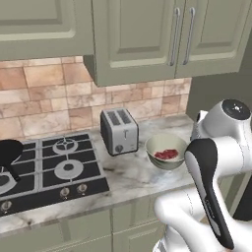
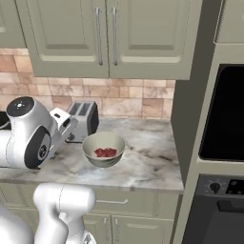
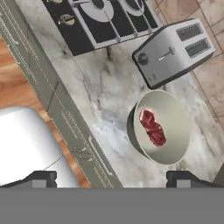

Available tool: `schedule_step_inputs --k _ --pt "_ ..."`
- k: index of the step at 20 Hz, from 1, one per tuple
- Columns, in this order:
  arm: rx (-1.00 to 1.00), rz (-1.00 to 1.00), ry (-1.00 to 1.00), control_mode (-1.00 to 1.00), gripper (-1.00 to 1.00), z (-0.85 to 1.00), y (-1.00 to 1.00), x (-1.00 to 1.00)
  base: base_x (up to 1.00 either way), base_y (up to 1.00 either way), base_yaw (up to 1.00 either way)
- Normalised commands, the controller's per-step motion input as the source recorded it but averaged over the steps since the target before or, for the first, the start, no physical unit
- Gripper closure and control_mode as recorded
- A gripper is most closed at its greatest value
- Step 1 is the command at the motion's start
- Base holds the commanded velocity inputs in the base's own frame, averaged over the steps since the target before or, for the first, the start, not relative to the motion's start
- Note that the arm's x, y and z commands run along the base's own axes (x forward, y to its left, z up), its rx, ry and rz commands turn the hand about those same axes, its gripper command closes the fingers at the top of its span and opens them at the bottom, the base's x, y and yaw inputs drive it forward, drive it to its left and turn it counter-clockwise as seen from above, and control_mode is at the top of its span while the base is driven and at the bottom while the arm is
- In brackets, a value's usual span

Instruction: Place one of the steaks on the plate and the other in the bowl. Then place the bowl in the fridge.

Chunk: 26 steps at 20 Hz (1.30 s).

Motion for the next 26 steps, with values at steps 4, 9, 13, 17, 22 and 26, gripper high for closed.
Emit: schedule_step_inputs --k 4,9,13,17,22,26 --pt "0.00 0.00 0.00 1.00 -1.00 0.00 0.00 0.00 0.02 -0.19 0.00" --pt "0.00 0.04 -0.03 -1.00 -1.00 -0.07 -0.05 0.00 0.00 0.00 0.00" --pt "0.00 0.08 0.00 -1.00 -1.00 -0.21 -0.29 0.00 0.00 0.00 0.00" --pt "0.00 0.13 0.00 -1.00 -1.00 -0.29 -0.55 0.00 0.00 0.00 0.00" --pt "0.00 0.18 -0.10 -1.00 -1.00 -0.19 -0.39 0.00 0.00 0.00 0.00" --pt "0.00 0.26 -0.17 -1.00 -1.00 -0.08 -0.30 0.00 0.00 0.00 0.00"
